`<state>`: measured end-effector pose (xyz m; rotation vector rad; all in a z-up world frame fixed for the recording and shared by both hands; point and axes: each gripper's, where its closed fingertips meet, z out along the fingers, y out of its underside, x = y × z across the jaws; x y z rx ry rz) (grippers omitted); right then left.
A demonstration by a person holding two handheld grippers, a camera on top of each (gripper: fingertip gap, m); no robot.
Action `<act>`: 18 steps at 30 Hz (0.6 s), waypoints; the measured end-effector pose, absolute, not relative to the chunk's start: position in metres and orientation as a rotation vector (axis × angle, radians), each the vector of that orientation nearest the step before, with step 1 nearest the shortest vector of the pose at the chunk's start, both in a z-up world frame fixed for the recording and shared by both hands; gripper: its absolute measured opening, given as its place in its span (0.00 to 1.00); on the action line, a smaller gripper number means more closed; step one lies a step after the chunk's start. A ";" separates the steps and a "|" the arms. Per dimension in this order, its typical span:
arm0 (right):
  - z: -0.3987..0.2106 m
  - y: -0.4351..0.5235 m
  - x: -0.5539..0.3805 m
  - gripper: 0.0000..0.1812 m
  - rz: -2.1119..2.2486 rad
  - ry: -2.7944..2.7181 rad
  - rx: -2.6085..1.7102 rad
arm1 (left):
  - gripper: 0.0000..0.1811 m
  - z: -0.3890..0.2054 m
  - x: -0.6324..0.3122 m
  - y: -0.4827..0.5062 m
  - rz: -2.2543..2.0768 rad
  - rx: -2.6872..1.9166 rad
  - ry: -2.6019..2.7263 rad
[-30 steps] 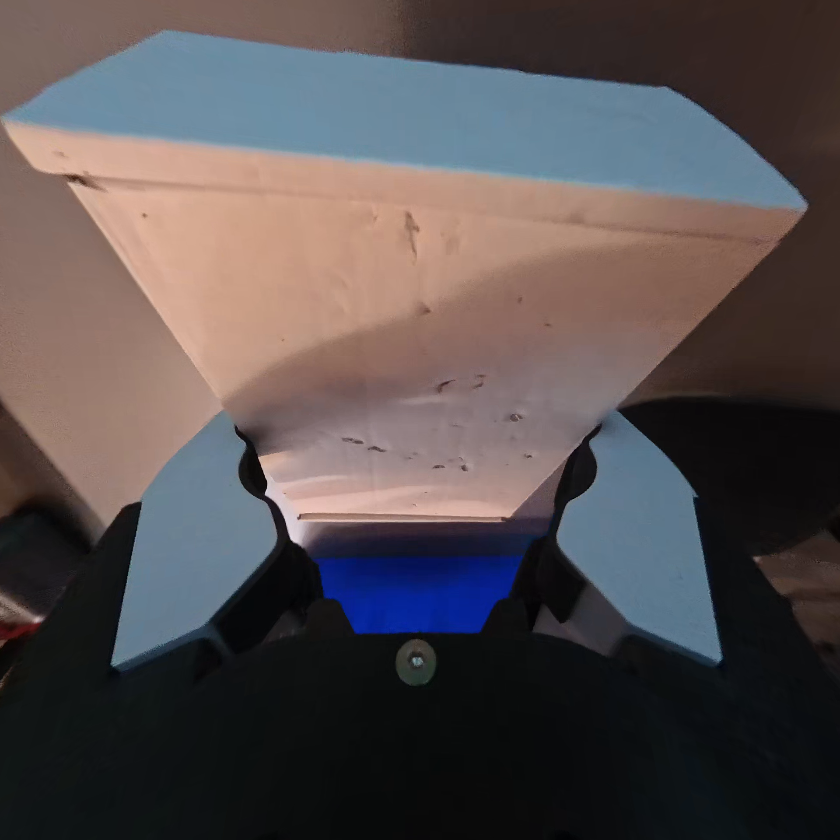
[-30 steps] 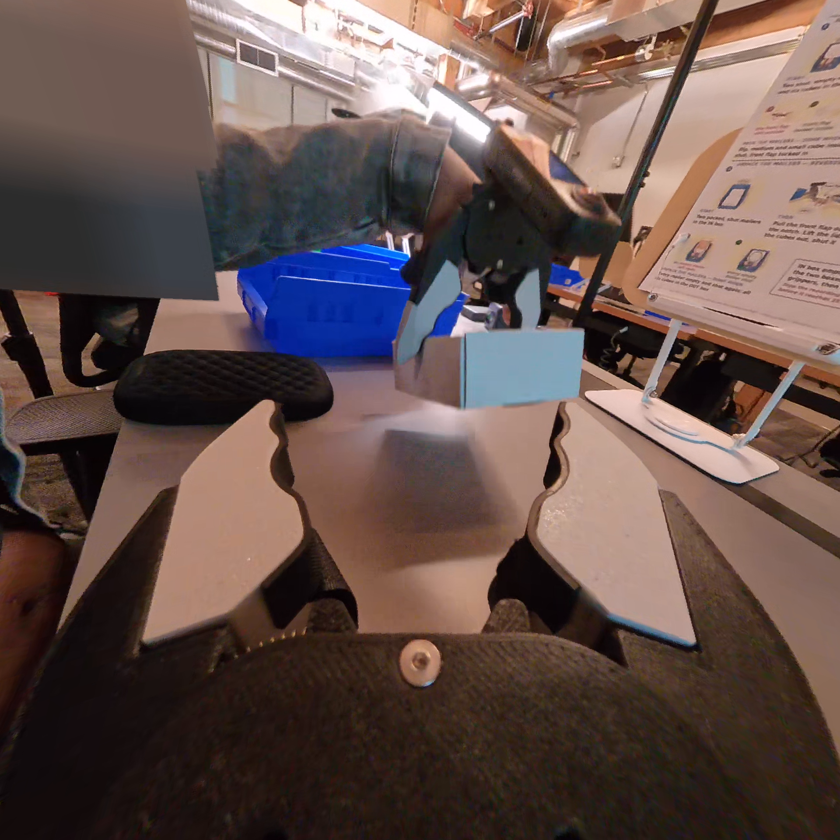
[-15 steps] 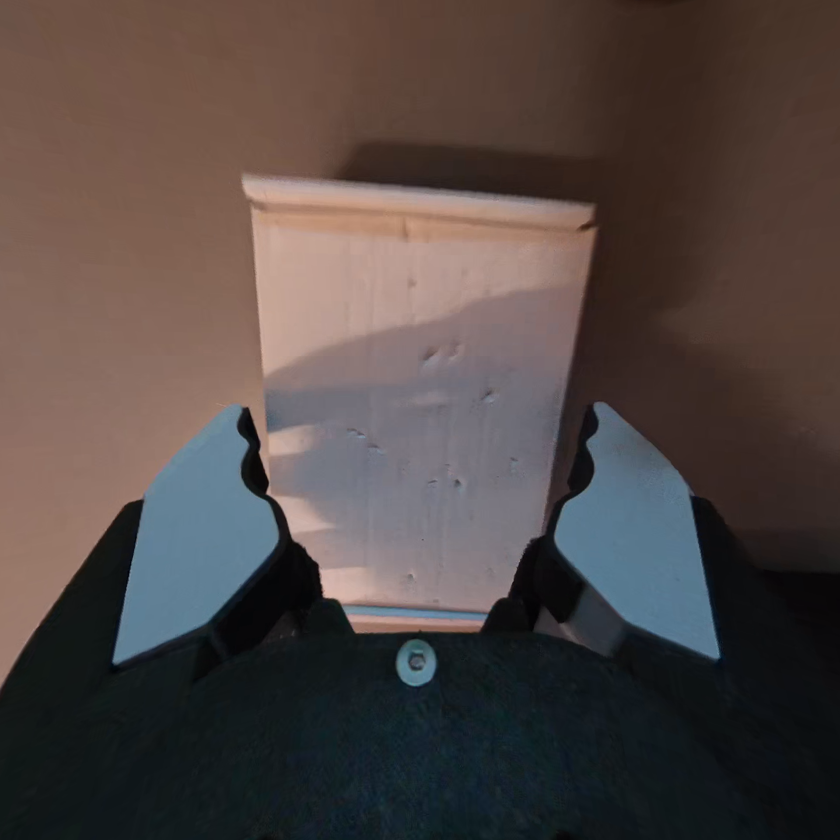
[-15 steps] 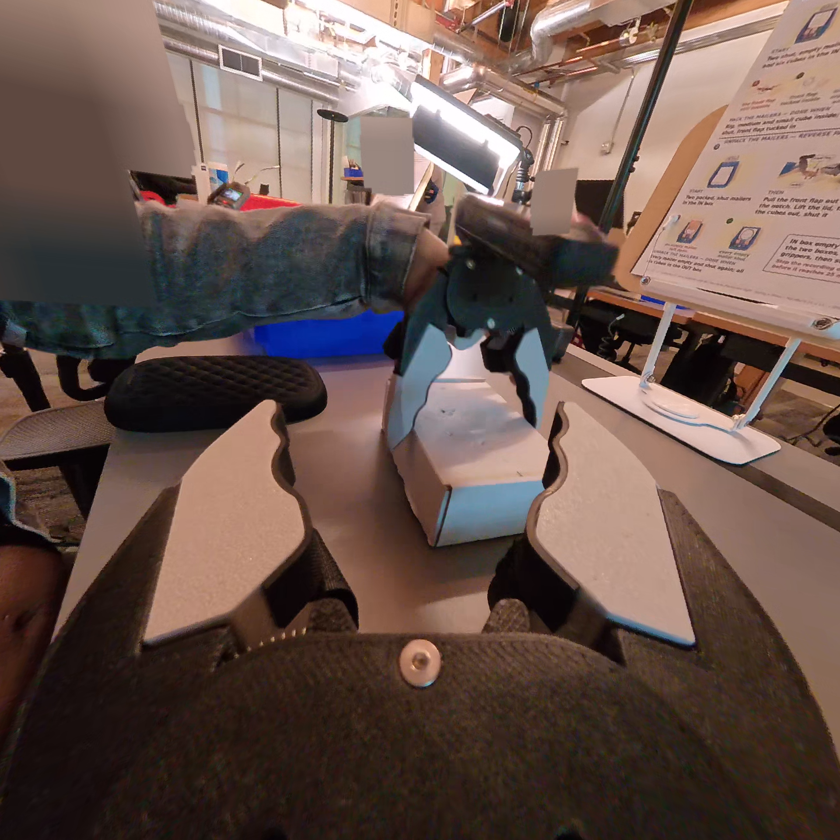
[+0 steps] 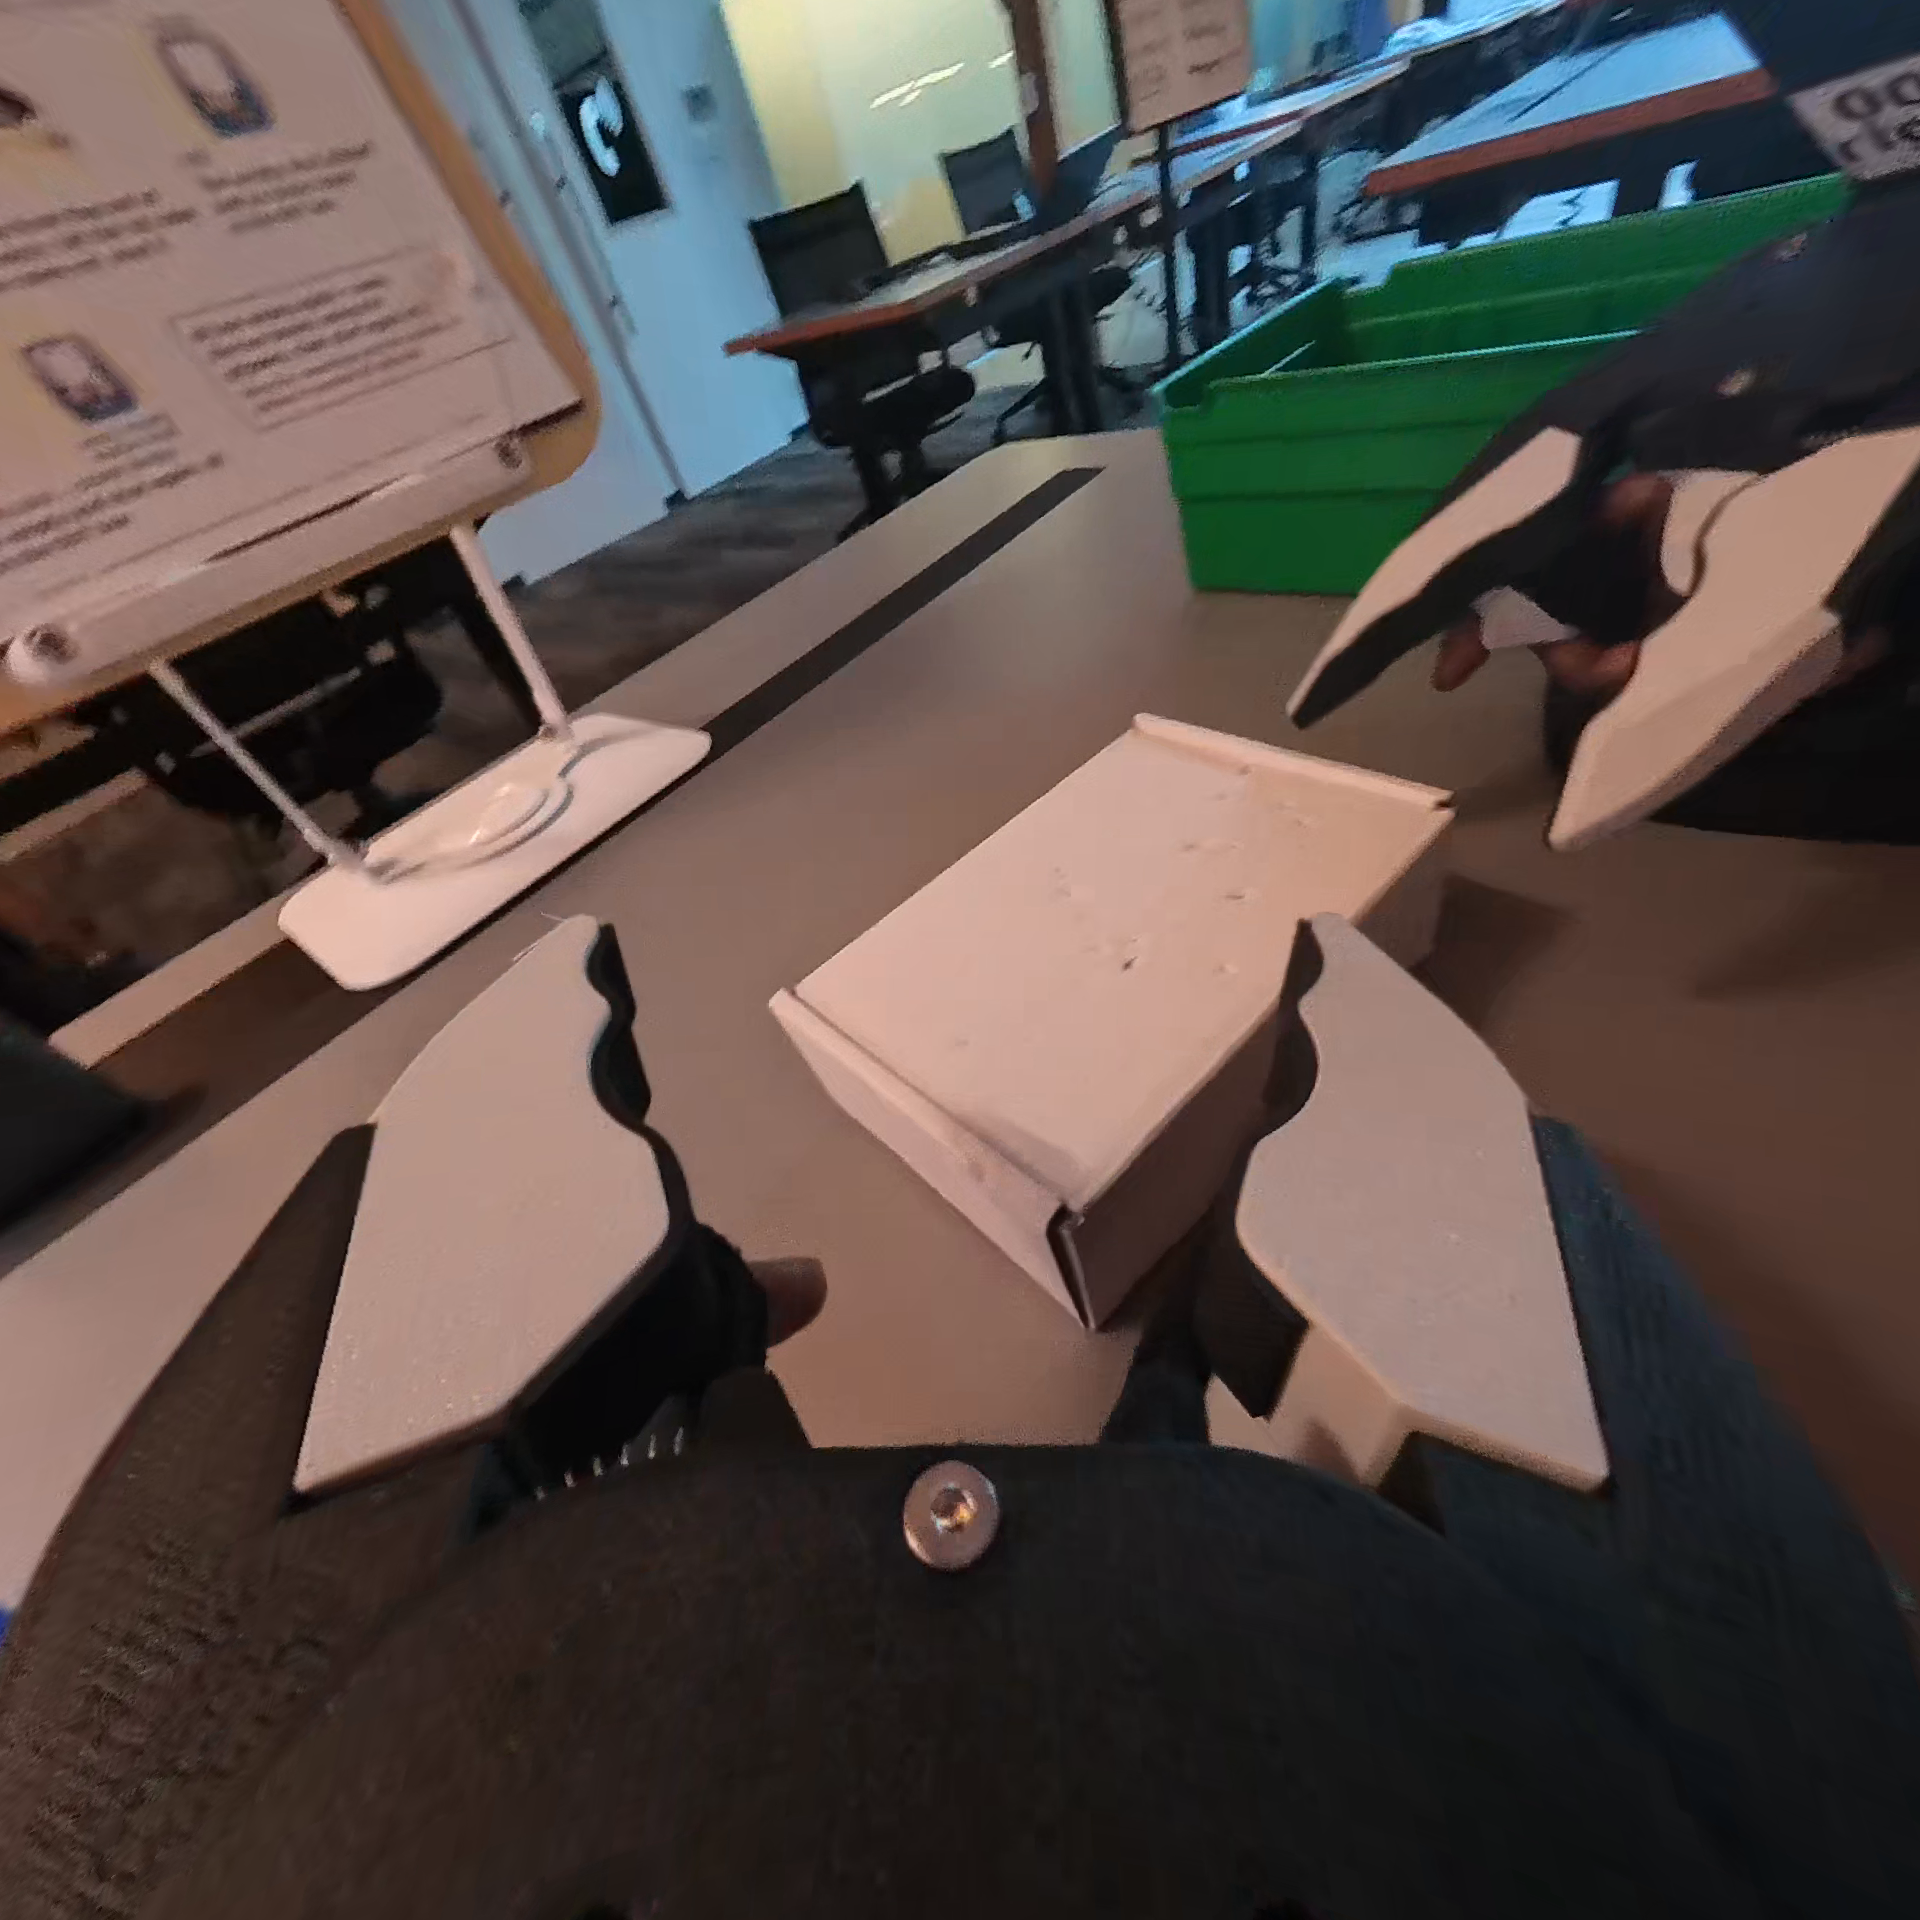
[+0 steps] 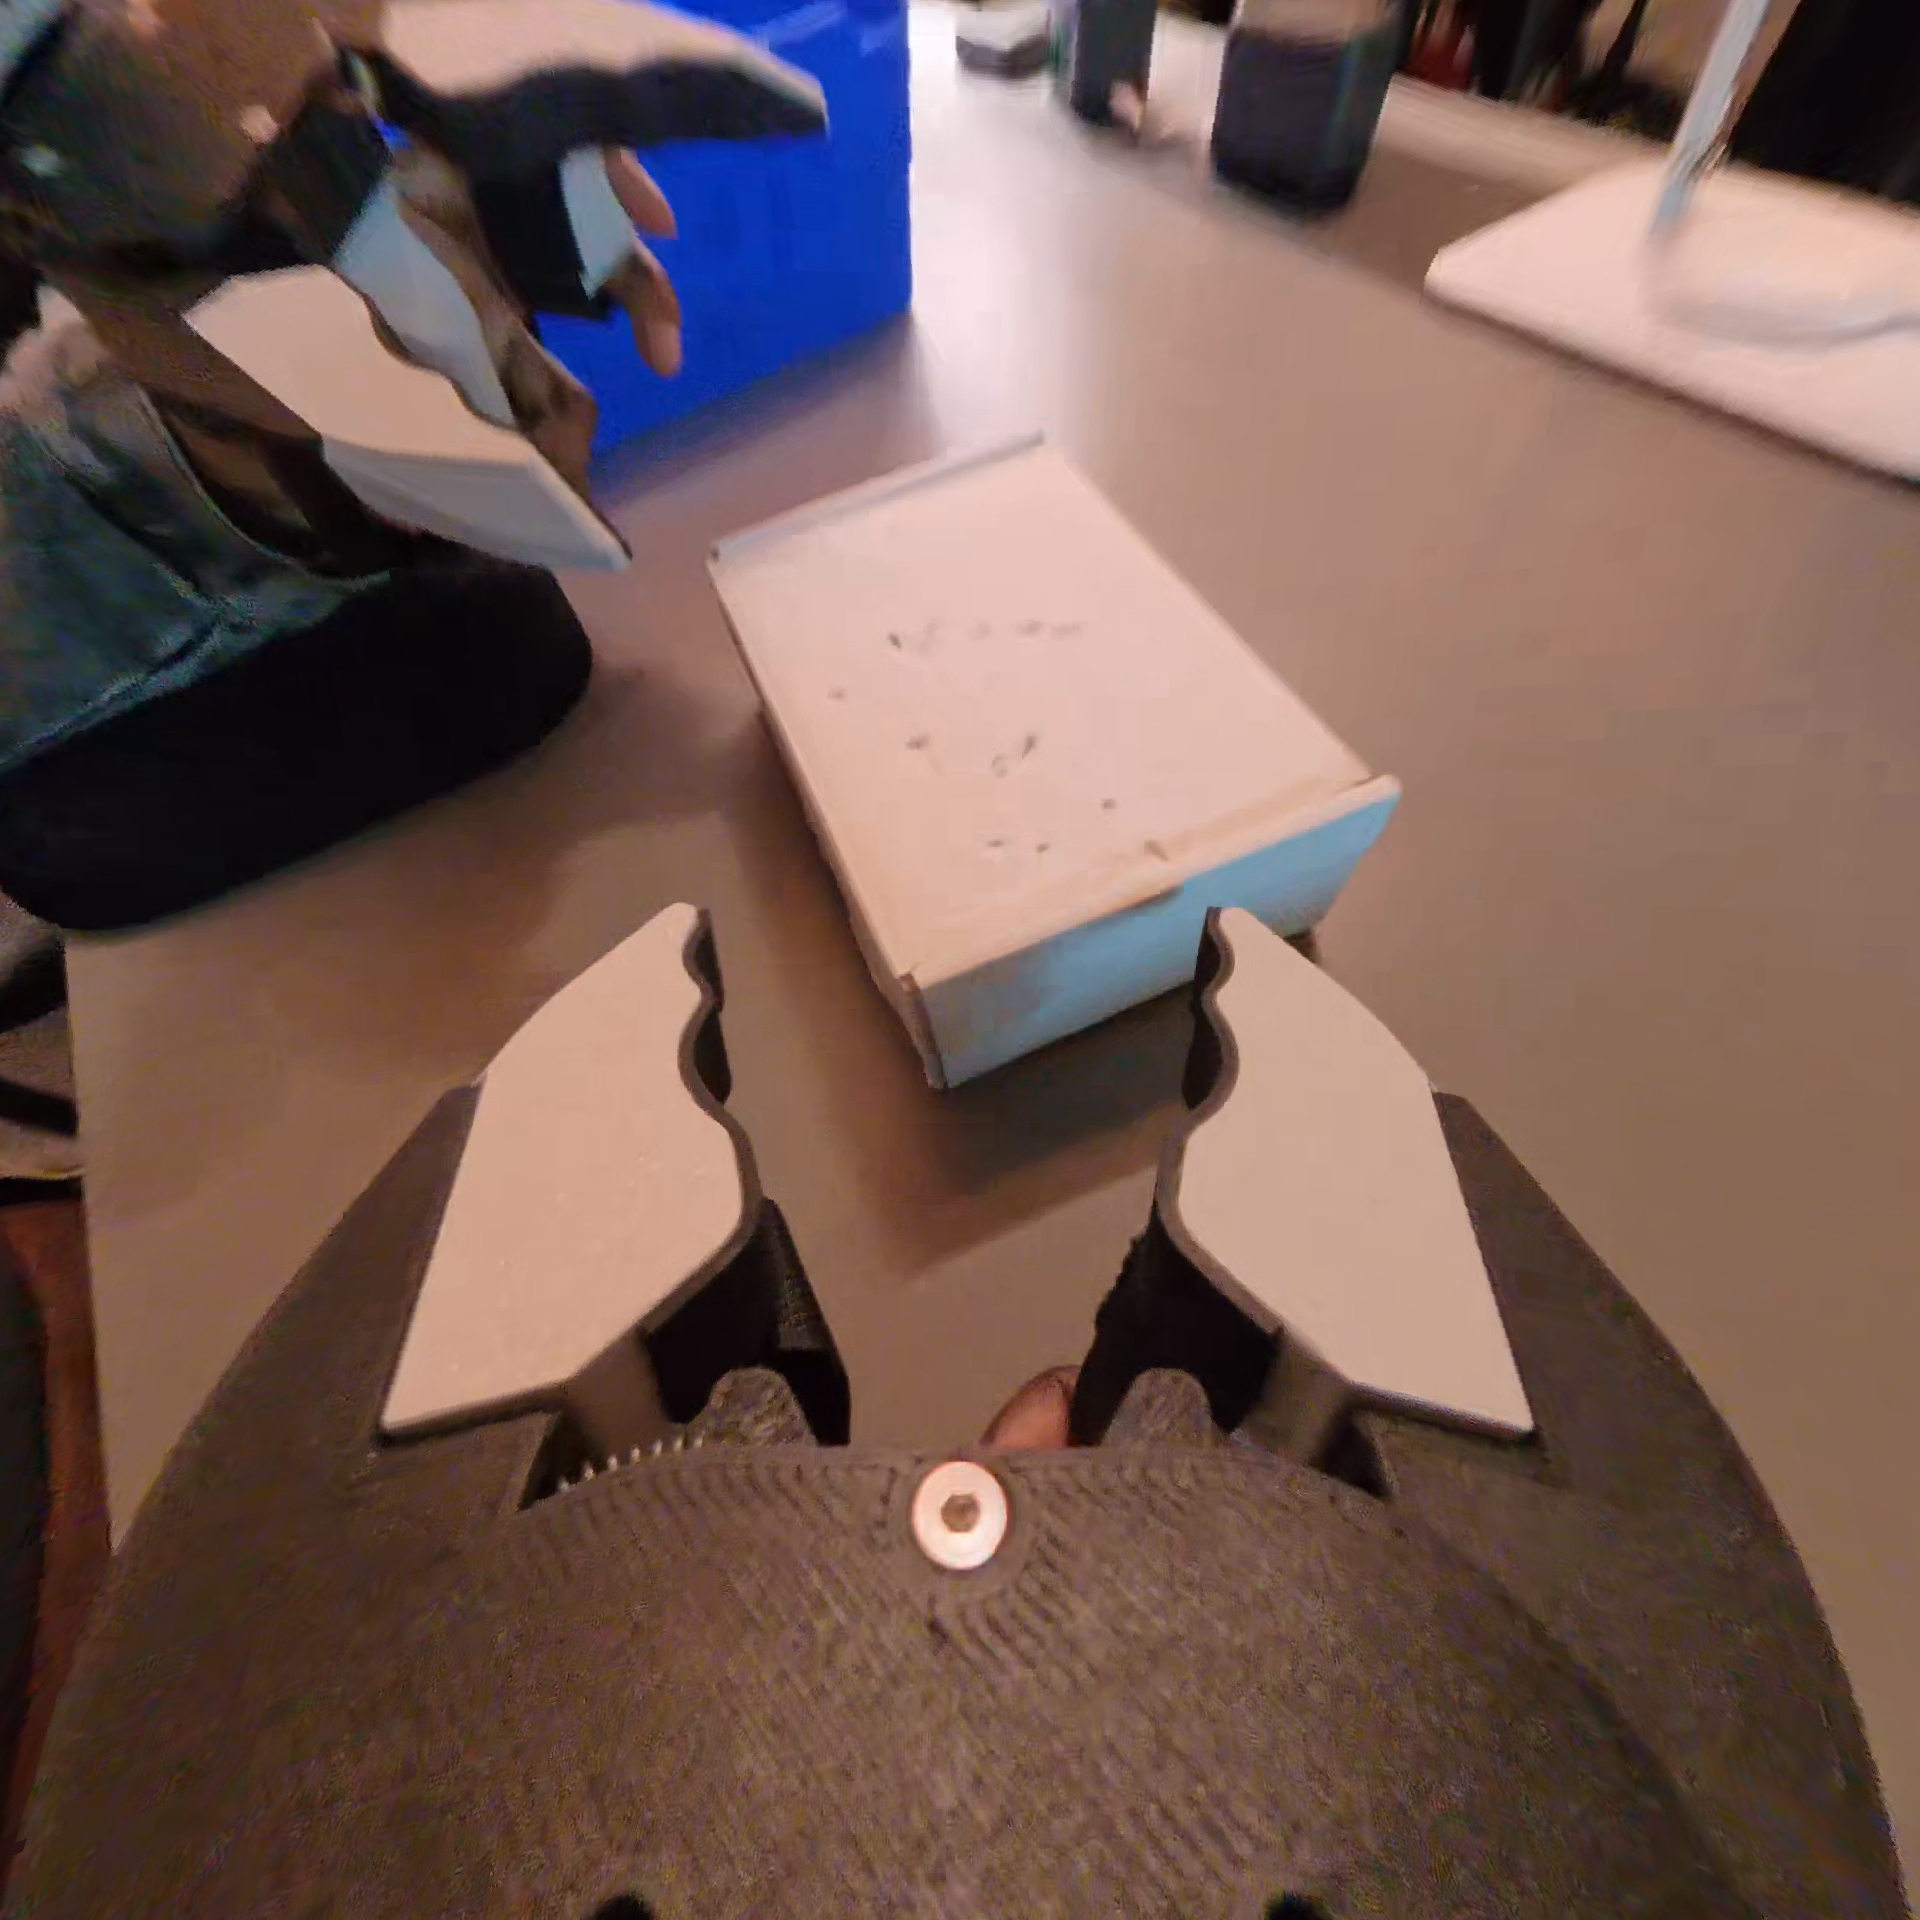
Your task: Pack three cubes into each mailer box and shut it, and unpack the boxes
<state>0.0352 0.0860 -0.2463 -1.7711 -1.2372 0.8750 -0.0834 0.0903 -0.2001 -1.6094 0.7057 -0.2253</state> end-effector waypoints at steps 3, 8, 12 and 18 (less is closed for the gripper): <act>-0.261 0.093 0.031 0.47 0.809 -1.277 -1.840 | 0.65 -0.199 -0.090 0.097 -0.282 -1.652 0.585; -0.271 0.091 0.026 0.48 0.739 -1.360 -1.842 | 0.65 -0.213 -0.095 0.098 -0.227 -1.742 0.533; -0.263 0.092 0.028 0.43 0.777 -1.308 -1.799 | 0.68 -0.232 -0.098 0.098 -0.260 -1.827 0.588; -0.263 0.094 0.029 0.37 0.834 -1.281 -1.835 | 0.64 -0.239 -0.094 0.088 -0.481 -1.877 0.632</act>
